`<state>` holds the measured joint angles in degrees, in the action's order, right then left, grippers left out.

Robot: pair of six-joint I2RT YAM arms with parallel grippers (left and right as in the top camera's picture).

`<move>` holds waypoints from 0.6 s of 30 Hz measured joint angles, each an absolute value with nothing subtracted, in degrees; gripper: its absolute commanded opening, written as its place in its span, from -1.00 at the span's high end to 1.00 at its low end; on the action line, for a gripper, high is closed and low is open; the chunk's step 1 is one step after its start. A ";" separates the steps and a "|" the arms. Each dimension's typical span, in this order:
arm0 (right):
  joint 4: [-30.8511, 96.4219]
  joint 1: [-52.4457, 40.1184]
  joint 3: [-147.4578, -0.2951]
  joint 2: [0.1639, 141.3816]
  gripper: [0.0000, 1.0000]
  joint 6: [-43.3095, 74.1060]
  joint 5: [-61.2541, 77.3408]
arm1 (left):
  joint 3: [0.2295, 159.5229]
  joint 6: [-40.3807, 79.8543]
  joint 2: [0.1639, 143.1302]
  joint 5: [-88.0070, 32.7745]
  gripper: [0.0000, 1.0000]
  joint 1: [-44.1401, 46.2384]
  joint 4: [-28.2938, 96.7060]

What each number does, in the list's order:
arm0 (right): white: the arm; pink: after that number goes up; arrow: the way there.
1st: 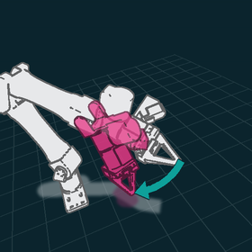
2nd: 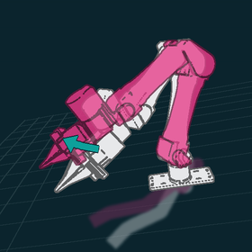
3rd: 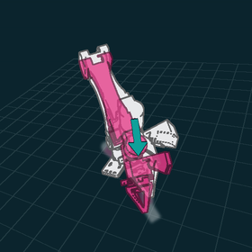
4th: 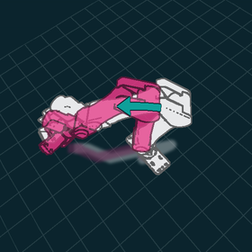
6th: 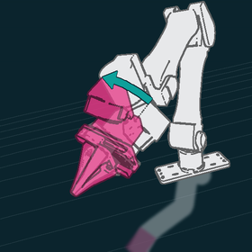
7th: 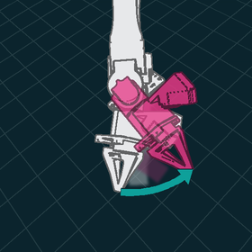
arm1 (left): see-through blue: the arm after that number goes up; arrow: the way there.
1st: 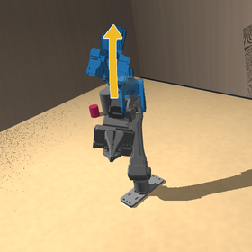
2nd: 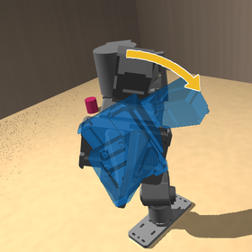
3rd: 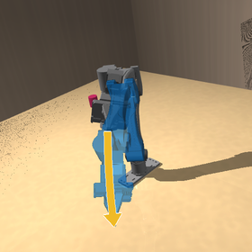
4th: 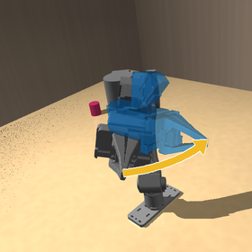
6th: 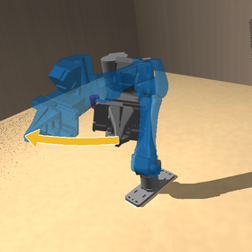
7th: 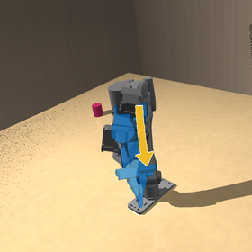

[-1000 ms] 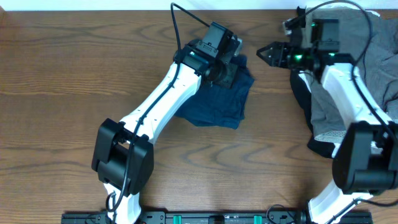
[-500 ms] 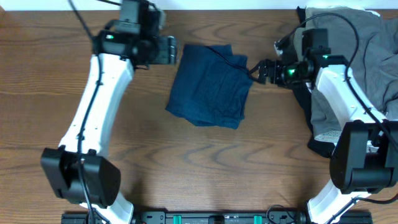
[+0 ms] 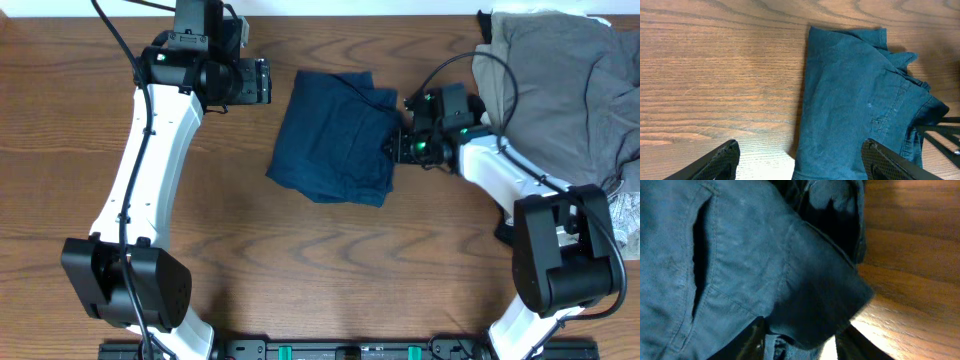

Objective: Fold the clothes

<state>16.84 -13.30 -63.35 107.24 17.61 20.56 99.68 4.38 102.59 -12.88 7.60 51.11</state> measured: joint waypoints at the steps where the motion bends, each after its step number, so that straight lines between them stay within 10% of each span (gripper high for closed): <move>1: 14.90 -13.85 -62.19 107.24 0.48 17.96 19.68 | 99.68 4.25 102.59 -12.88 -0.58 7.60 51.18; 5: 6.11 -14.70 -57.87 107.37 0.97 19.29 16.51 | 99.68 4.05 102.59 -12.88 -0.57 7.60 51.20; 16: -16.03 -15.79 -55.16 108.75 0.95 19.73 12.58 | 99.68 4.01 102.59 -12.88 -0.58 7.60 51.44; 18: -16.53 -16.03 -55.16 108.75 0.50 19.99 12.58 | 99.68 3.75 102.59 -12.88 -0.58 7.60 51.79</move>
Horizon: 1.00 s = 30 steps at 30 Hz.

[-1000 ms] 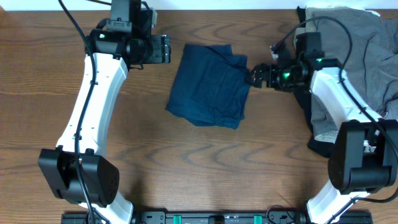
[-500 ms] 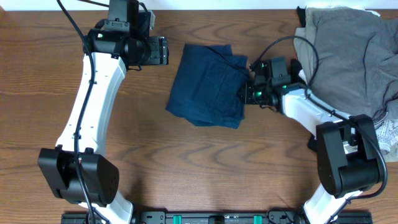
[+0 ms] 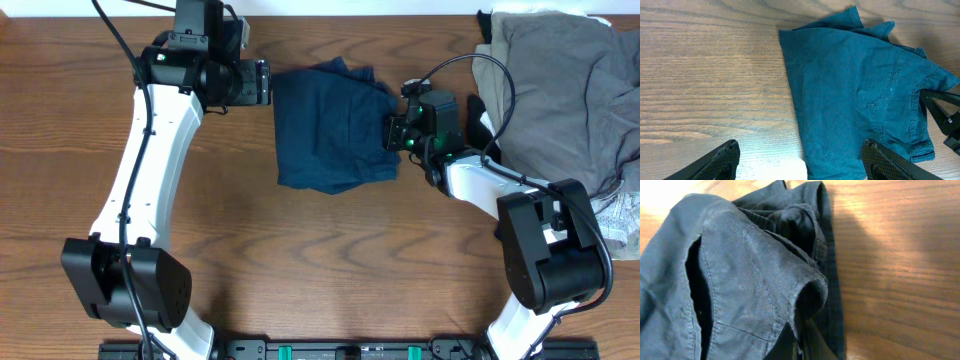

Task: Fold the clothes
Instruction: 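Grasp the folded shorts with the left gripper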

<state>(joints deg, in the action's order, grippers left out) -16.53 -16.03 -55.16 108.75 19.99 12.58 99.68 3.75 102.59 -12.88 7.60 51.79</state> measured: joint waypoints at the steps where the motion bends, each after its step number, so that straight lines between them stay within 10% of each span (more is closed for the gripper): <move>1: -16.71 -16.05 -55.16 108.75 0.17 19.94 12.62 | 99.66 3.44 102.59 -12.88 -0.58 7.60 52.07; 5: -16.99 -15.81 -55.16 108.71 -0.56 19.64 15.38 | 99.66 2.37 102.59 -12.88 -0.57 7.60 52.69; 11: -16.25 -13.17 -55.24 105.30 -0.99 19.38 21.65 | 99.68 -0.84 102.59 -13.52 -0.57 7.64 53.69; 30: 8.27 2.17 -57.17 92.62 -0.98 13.89 20.43 | 98.26 -32.01 113.84 -16.56 -0.83 19.33 50.70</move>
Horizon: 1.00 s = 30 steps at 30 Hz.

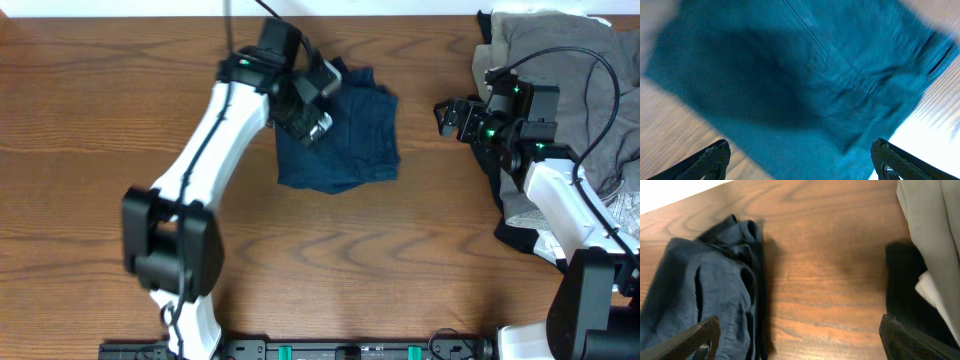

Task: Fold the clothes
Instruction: 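Grasp the folded shorts with the left gripper, then drag the folded shorts to the table's top-left corner with the left gripper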

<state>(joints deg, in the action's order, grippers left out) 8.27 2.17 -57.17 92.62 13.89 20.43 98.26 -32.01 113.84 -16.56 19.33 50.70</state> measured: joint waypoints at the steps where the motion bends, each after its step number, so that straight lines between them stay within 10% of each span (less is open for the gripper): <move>1: 8.84 2.20 -57.17 92.62 -0.99 13.78 19.88 | 98.13 -34.02 115.63 -16.58 -0.83 19.68 50.74; 18: 11.18 2.17 -57.17 92.62 -0.98 13.34 16.82 | 97.58 -43.33 129.29 -18.11 -0.98 21.87 38.28; 30: 11.57 2.17 -57.17 92.62 -0.99 13.30 16.34 | 98.26 -23.90 132.35 -15.03 -0.98 17.04 23.03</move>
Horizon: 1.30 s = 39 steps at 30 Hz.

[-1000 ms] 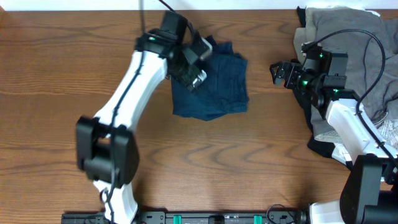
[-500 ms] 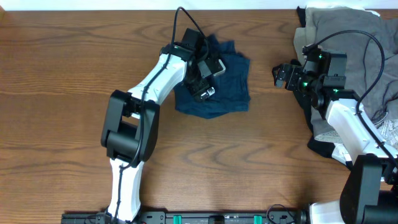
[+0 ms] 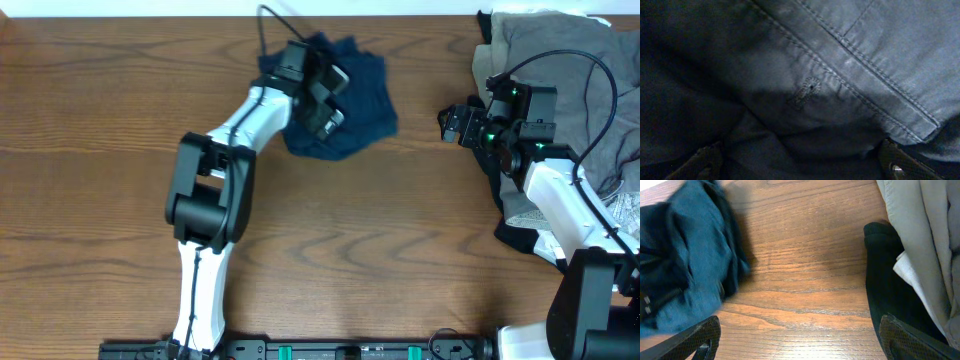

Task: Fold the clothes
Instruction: 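Drag the folded shorts to the table's top-left corner with the left gripper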

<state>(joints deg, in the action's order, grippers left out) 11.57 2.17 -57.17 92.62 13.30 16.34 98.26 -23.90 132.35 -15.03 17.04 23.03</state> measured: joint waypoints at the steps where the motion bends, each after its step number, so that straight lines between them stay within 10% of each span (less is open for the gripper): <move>1: 11.60 2.17 -57.17 92.62 -0.99 13.30 16.12 | 98.32 -21.74 132.46 -14.59 -0.98 15.73 22.41; 18: 13.47 2.07 -57.17 92.62 -0.99 13.17 15.38 | 98.56 13.91 132.77 -7.20 -0.98 -7.49 16.25; 39: 14.15 2.02 -57.17 92.62 -0.99 13.17 15.35 | 99.29 28.58 132.77 -6.33 -0.96 -12.71 17.10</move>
